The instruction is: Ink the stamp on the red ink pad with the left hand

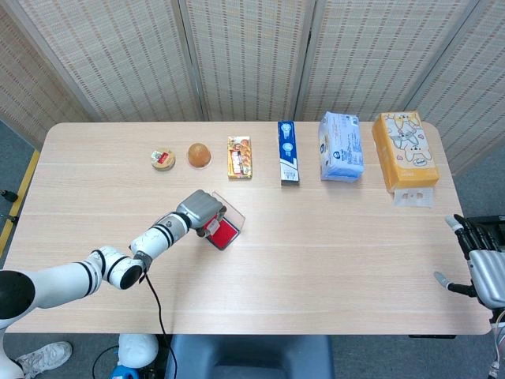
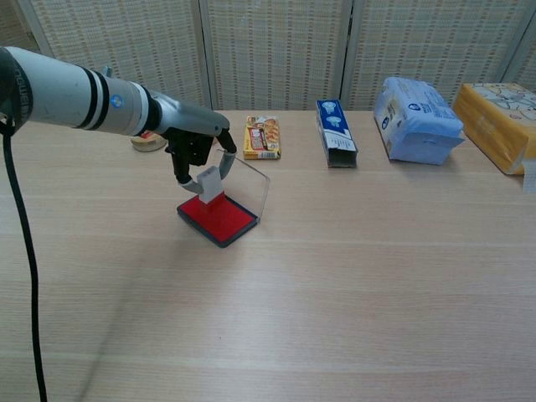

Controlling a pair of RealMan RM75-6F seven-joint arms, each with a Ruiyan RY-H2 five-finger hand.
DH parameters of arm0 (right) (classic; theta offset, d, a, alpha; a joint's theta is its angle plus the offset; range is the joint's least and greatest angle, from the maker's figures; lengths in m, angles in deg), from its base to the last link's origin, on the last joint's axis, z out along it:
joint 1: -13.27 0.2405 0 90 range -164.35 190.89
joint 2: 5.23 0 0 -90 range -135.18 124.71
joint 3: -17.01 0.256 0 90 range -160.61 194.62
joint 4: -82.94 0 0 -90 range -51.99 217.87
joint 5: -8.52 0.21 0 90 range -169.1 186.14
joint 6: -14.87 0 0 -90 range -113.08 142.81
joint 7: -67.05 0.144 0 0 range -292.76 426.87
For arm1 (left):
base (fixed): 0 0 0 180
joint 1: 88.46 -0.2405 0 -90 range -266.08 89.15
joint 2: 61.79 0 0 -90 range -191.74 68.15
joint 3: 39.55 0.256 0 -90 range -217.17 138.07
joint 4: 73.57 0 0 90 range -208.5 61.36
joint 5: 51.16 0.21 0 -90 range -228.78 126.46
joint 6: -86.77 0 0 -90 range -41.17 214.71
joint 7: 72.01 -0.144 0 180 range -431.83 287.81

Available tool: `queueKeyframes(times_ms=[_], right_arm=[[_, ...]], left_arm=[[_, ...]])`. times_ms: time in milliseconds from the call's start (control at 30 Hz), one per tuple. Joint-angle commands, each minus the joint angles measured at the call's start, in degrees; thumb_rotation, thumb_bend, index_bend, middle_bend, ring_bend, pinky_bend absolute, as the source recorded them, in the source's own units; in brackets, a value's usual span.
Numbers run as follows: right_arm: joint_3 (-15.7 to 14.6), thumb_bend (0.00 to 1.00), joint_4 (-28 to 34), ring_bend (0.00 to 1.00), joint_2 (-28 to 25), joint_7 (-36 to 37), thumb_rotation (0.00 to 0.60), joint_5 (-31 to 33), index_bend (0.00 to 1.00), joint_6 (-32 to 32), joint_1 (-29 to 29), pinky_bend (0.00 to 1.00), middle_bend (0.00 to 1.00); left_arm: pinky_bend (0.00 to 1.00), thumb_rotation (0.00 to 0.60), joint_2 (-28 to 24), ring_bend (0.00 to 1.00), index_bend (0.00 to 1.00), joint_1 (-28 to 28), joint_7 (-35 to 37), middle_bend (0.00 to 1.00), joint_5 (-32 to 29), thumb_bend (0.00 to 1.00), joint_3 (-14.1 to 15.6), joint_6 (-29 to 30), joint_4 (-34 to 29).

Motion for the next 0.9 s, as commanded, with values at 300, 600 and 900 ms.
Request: queueKeyframes(times_ms=[300,600,900], right_arm=[[-0.58,0.21,0.47,0.00,0.11,-0.90,0.600,-0.90,0.00,-0.21,-0.13,0.00,0.00],[-1.08,0.21,0.86,0.00,0.55,-2.61,0.600,-1.19,0.00,0.59,0.18,0.00,0.00],[-1.09,0.21,1.45,0.00,1.06,-4.57,0.600,-0.94,0.00,0.03,-0.07,0.00,0.00]], left_arm=[[0.78,0.600,-3.69,0.96,0.85,-5.00,-2.10,1.00,-0.45,0.43,1.27,7.05,-6.71],[0.77,0.600,-3.81,0.96,0.84,-9.63,-0.67,1.00,3.54,0.43,1.19,10.75,-8.08],[0.77,0.600,-2.69,0.96,0.83,-12.15,1.29,1.00,6.58,0.43,0.59,10.01,-6.43]])
